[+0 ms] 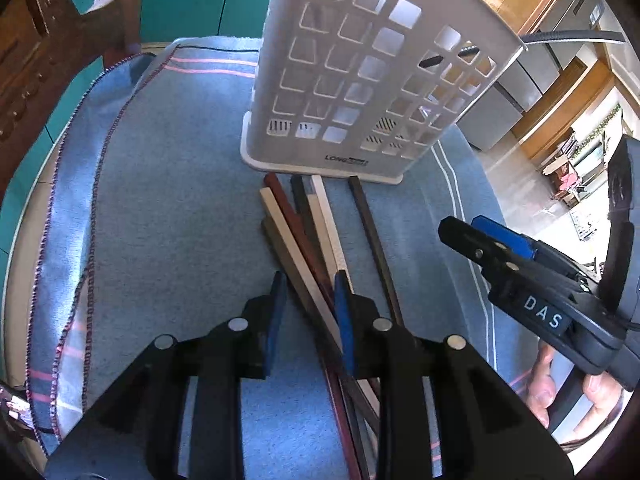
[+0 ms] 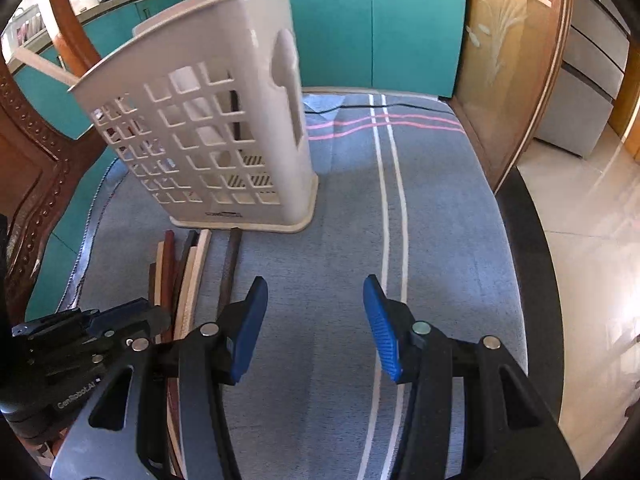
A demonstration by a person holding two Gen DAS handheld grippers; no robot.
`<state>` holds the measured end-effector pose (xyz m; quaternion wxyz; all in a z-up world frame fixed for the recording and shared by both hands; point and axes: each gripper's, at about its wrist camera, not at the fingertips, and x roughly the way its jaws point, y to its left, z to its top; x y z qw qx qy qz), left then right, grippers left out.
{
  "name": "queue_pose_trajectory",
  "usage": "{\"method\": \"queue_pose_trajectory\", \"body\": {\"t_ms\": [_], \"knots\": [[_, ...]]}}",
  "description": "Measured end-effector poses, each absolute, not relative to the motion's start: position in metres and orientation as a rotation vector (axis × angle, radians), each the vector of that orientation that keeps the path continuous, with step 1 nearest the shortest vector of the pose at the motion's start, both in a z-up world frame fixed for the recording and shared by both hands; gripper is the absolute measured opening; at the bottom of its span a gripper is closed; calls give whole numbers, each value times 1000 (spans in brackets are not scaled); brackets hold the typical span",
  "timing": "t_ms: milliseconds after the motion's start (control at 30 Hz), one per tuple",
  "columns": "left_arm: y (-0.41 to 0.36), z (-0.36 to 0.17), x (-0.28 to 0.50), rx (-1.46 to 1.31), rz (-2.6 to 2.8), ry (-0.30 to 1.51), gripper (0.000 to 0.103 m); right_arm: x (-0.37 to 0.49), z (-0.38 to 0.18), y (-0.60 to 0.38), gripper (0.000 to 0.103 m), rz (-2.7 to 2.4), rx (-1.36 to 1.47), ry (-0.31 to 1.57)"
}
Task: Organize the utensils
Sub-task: 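Move both open tools back down to the chopstick pile, then grasp a dark brown chopstick with the left tool while the right grasps a black chopstick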
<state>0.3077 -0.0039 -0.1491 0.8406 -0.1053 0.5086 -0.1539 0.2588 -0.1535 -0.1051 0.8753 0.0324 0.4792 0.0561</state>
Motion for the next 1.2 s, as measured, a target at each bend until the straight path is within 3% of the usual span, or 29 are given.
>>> {"method": "queue_pose_trajectory", "body": {"t_ms": [133,300,333,467,900,1000,1033,1067,1133,1200], "knots": [[-16,-159,301,-177,-325,1058,27,258,-109,-158,50,108,70,1008],[-24,-157,302,-170,-357,1052,18,259,-110,-163,50,102,67,1006],[-23,-155,303,-174,-358,1045,10,259,-110,-163,50,103,66,1005],[-13,-149,298,-193,-339,1031,7,261,-112,-164,50,100,57,1008],[16,-146,297,-150,-215,1023,7,250,-120,-118,50,219,-61,1012],[19,-147,297,-144,-205,1022,19,245,-126,-104,50,232,-121,1008],[18,-146,296,-140,-202,1021,20,244,-127,-99,45,241,-141,1015],[20,-147,296,-137,-199,1022,20,244,-129,-97,26,253,-152,1027],[18,-148,297,-130,-192,1024,20,242,-130,-95,10,283,-142,1044],[19,-149,298,-119,-183,1025,20,242,-130,-95,10,274,-154,1053]]}}
